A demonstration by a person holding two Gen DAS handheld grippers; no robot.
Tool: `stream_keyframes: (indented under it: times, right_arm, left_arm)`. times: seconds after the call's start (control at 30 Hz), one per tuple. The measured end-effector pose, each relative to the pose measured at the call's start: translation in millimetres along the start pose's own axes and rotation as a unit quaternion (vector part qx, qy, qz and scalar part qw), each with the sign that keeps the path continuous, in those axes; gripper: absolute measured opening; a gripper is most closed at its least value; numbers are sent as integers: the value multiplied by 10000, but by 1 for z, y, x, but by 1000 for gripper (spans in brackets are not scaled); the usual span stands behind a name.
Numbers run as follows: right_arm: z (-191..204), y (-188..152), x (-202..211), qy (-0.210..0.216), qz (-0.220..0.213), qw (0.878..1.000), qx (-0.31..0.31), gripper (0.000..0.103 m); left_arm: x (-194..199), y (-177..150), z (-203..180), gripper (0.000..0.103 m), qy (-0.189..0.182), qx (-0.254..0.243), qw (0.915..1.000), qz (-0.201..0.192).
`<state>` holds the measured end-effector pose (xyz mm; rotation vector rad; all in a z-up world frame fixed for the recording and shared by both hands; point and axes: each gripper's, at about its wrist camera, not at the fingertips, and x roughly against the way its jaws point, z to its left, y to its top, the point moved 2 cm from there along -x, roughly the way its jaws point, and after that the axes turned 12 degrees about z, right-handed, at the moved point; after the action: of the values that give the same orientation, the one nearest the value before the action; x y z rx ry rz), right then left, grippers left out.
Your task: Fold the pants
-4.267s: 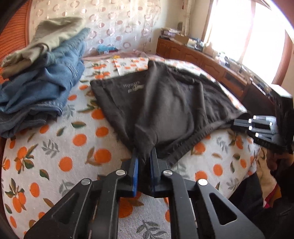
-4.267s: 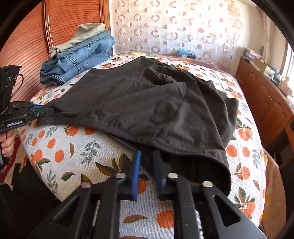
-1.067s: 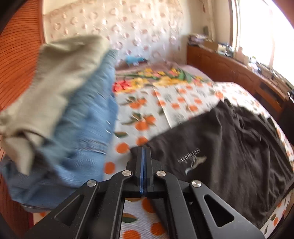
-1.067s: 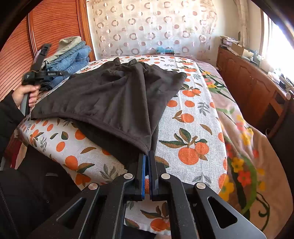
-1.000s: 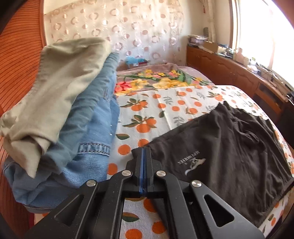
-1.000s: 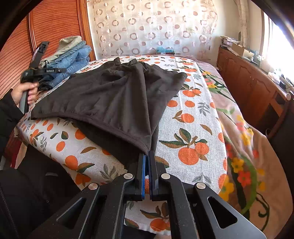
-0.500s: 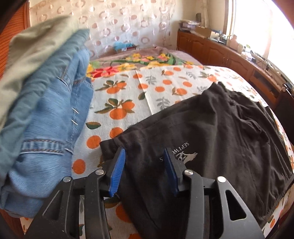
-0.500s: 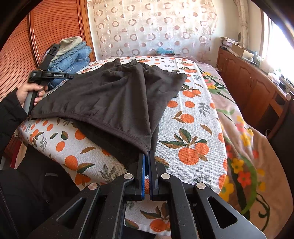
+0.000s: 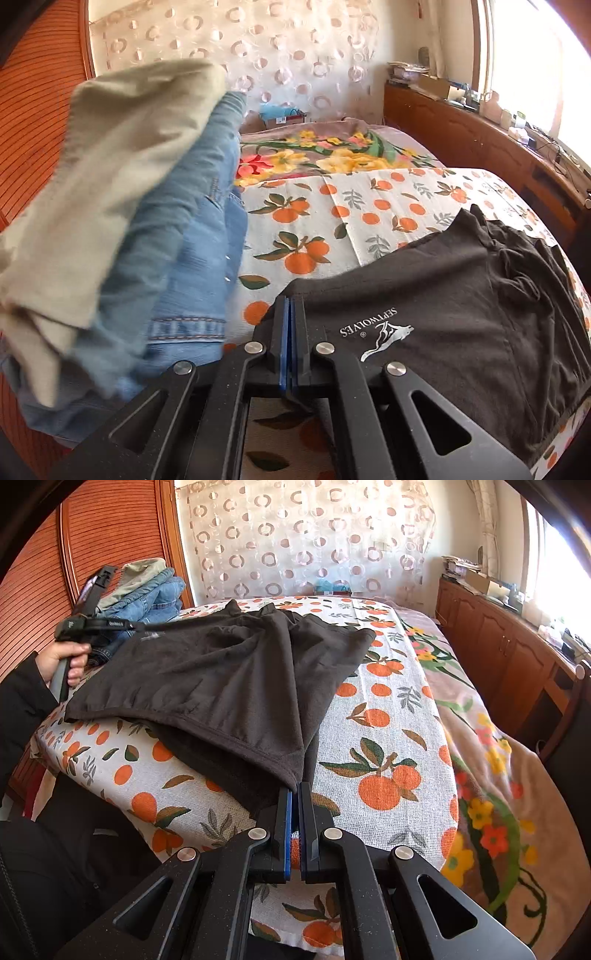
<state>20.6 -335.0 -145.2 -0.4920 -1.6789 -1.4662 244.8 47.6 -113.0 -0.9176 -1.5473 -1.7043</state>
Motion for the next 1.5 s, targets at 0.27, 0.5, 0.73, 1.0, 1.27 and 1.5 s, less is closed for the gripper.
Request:
stream_keyframes:
  times: [0.27,0.5,0.73,1.0,1.27,1.5]
  right_arm:
    - [-1,1,-1,25,25,10000,-35,2]
    - [2,2,4,-2,46,10000,-60,2]
    - [11,8,29,-40,-61,9999,117,4]
    - [15,20,49,-138,-386,9991,118,8]
    - [15,40,1,-243,-156,9992,-285,9]
    - [19,39,-2,-168,-61,9995,-247,9]
  left_arm:
    - [20,-18,-5,25,-441,-50,9990,-69]
    - [48,-73,-24,48,-831,-284,9961,-89]
    - [64,-119,-30,48,-1002,-249,9946,38]
    - [67,-152,-37,48,-1107,-274,9933,205]
    - [68,-165,-48,48,-1333,-306,9902,274]
    - [66,-168,-51,10,-1451,-350,9884,292]
